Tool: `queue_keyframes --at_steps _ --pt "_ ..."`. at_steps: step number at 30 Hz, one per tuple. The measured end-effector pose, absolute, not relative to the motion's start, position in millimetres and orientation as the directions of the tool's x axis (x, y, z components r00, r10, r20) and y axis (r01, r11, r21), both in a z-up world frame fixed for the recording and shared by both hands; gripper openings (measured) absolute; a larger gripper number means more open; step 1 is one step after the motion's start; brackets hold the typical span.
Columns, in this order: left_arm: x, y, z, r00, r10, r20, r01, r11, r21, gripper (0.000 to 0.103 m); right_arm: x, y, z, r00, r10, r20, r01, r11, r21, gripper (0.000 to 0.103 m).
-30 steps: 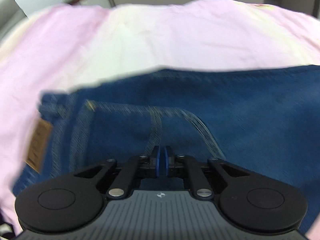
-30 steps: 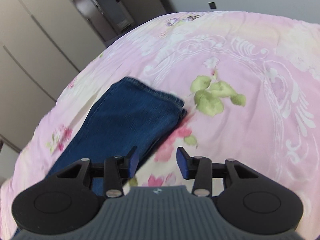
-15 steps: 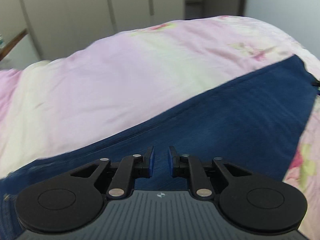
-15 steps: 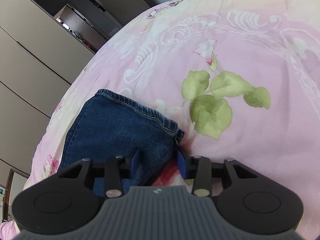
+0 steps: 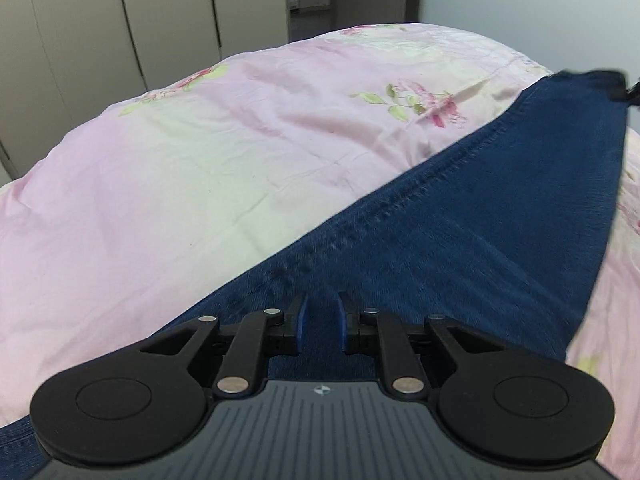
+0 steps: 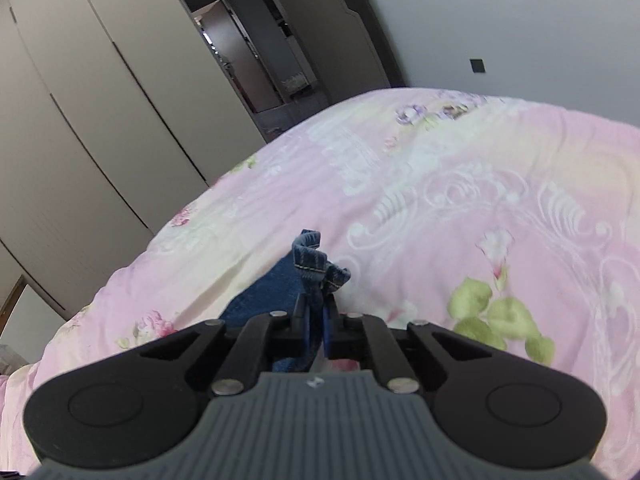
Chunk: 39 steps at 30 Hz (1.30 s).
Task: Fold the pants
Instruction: 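Carry the held hem up toward the waistband with the right gripper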
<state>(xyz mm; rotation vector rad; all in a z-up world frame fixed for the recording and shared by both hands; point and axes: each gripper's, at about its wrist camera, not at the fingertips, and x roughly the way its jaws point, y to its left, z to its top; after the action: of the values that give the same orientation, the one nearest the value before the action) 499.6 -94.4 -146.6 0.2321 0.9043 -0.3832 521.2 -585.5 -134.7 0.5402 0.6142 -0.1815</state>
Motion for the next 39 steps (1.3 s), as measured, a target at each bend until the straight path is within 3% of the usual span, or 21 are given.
queue_keyframes --at_steps 6,12,17,23,28,31,36,38,39 --pt "506 -90 -139 0.587 -0.132 -0.799 0.295 0.954 0.059 0.02 524 -539 -48 0.86 0.068 -0.506 0.16 0.905 0.394 0.001" --pt "459 -39 -81 0.6 -0.206 -0.773 0.286 0.958 -0.033 0.02 517 -444 31 0.862 0.215 -0.459 -0.055 0.94 0.336 0.001" --pt "396 24 -42 0.59 -0.213 -0.779 0.217 0.971 -0.101 0.02 501 -334 55 0.812 0.322 -0.487 -0.211 0.939 0.27 0.001" --pt "313 94 -42 0.587 -0.195 -0.786 0.078 0.98 -0.185 0.023 469 -194 23 0.693 0.439 -0.572 -0.398 0.894 0.204 0.001" --pt "256 141 -76 0.557 -0.239 -0.796 -0.048 0.947 -0.318 0.023 409 -97 -45 0.534 0.49 -0.689 -0.541 0.824 0.166 0.001" --pt "235 158 -95 0.572 -0.273 -0.774 -0.117 0.906 -0.406 0.024 361 -60 -94 0.457 0.426 -0.781 -0.628 0.776 0.056 0.001" --pt "222 158 -120 0.603 -0.318 -0.732 -0.129 0.866 -0.483 0.024 298 -51 -153 0.451 0.325 -0.831 -0.762 0.625 -0.169 0.002" --pt "223 154 -122 0.616 -0.336 -0.713 -0.105 0.862 -0.496 0.024 289 -51 -163 0.454 0.308 -0.836 -0.78 0.59 -0.207 0.008" --pt "223 154 -123 0.624 -0.345 -0.701 -0.098 0.856 -0.508 0.024 288 -52 -162 0.441 0.318 -0.84 -0.788 0.585 -0.192 0.019"
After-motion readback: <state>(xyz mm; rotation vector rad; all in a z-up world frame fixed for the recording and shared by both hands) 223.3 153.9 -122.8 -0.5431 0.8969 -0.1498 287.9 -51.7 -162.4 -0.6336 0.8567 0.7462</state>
